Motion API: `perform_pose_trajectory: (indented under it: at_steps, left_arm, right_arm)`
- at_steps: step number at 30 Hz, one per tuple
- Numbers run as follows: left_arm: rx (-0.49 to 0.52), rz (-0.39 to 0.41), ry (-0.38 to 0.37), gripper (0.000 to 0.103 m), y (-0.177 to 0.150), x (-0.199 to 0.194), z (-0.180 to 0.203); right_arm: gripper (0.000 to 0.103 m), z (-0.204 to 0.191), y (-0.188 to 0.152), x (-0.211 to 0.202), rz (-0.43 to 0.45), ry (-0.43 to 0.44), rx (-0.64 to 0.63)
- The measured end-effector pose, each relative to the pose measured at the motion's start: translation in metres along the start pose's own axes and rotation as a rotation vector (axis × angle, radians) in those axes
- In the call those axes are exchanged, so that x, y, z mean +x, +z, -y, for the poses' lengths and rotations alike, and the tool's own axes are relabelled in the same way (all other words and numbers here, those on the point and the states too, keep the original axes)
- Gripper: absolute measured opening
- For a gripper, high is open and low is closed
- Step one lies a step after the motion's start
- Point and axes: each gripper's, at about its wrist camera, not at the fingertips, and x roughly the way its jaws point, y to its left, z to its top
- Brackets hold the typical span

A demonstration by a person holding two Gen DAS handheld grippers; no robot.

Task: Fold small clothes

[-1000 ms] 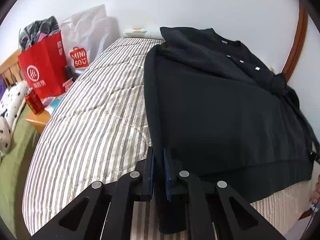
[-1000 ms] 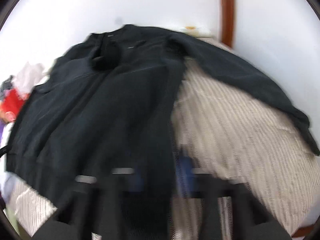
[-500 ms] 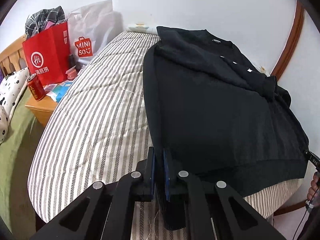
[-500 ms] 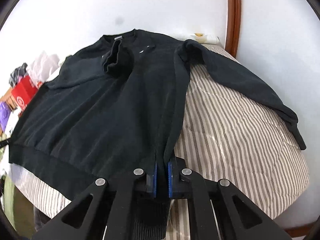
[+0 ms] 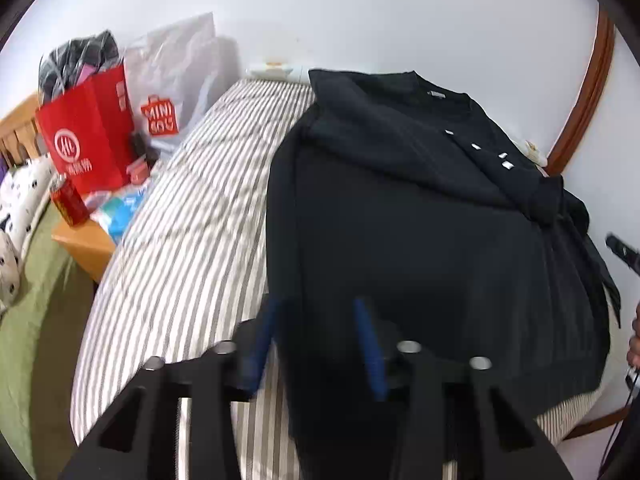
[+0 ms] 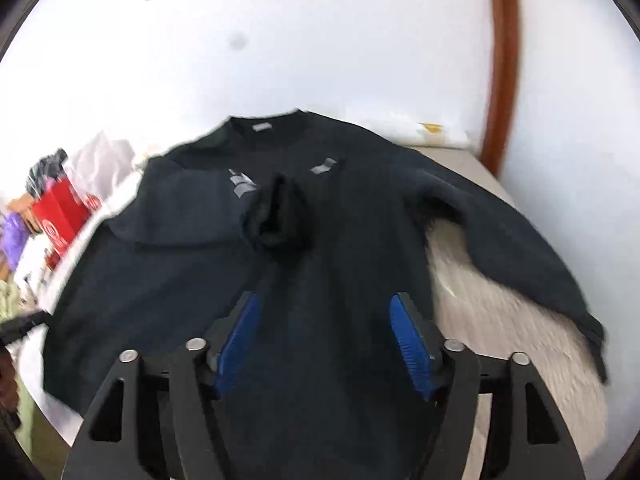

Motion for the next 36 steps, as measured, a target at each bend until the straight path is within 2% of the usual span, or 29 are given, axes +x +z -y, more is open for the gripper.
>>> perform_pose_trajectory:
  at_steps: [4, 10, 12, 13, 15, 17, 21, 23, 25, 27, 30, 31, 32, 33, 34, 35, 36]
  left_arm:
    - [0.021, 0.013, 0.039, 0.052, 0.021, 0.017, 0.006]
    - [0.013, -0.014, 0.078, 0.052, 0.044, 0.058, 0.006]
    - [0.025, -0.015, 0.094, 0.052, 0.049, 0.071, 0.006]
    - [0.028, -0.018, 0.111, 0.052, 0.052, 0.078, 0.006]
    - [0.03, -0.035, 0.131, 0.052, 0.055, 0.09, 0.007]
    - [0.027, -0.038, 0.133, 0.054, 0.057, 0.096, 0.007]
    - [0.034, -0.032, 0.139, 0.056, 0.057, 0.097, 0.009]
    - [0.037, -0.028, 0.141, 0.056, 0.057, 0.097, 0.009]
    - [0.036, -0.032, 0.14, 0.056, 0.058, 0.097, 0.008]
    - [0.038, -0.038, 0.138, 0.057, 0.059, 0.098, 0.008]
    - [0.043, -0.045, 0.138, 0.057, 0.06, 0.098, 0.007]
    - [0.046, -0.043, 0.139, 0.057, 0.06, 0.098, 0.007]
    - [0.047, -0.041, 0.139, 0.057, 0.06, 0.098, 0.008]
    - [0.047, -0.037, 0.136, 0.058, 0.059, 0.098, 0.007]
    - [0.046, -0.034, 0.134, 0.059, 0.058, 0.098, 0.008]
    - [0.043, -0.031, 0.134, 0.06, 0.057, 0.098, 0.007]
    - [0.041, -0.03, 0.134, 0.061, 0.057, 0.098, 0.007]
  right_arm:
    - [0.072, -0.012, 0.037, 0.053, -0.034, 0.078, 0.054]
    - [0.07, -0.019, 0.073, 0.142, -0.116, 0.029, 0.068]
    - [0.031, -0.018, 0.079, 0.162, -0.156, 0.035, 0.083]
    - [0.013, -0.019, 0.085, 0.172, -0.178, 0.067, 0.078]
    - [0.012, -0.019, 0.097, 0.177, -0.164, 0.112, 0.045]
    - [0.012, -0.011, 0.114, 0.171, -0.09, 0.125, 0.039]
    - [0.012, 0.031, 0.138, 0.169, -0.036, 0.132, 0.114]
    - [0.014, 0.044, 0.138, 0.177, -0.058, 0.076, 0.105]
    - [0.016, 0.058, 0.129, 0.187, -0.12, -0.004, 0.093]
    - [0.016, 0.072, 0.114, 0.195, -0.181, -0.035, 0.102]
    - [0.019, 0.086, 0.099, 0.192, -0.198, -0.04, 0.121]
    - [0.024, 0.087, 0.095, 0.187, -0.191, -0.029, 0.123]
    - [0.035, 0.086, 0.093, 0.18, -0.178, -0.02, 0.123]
    - [0.042, 0.085, 0.093, 0.177, -0.168, -0.015, 0.123]
    - [0.054, 0.083, 0.091, 0.17, -0.139, -0.003, 0.122]
    - [0.059, 0.081, 0.091, 0.165, -0.115, 0.003, 0.121]
    - [0.059, 0.079, 0.09, 0.16, -0.082, 0.014, 0.117]
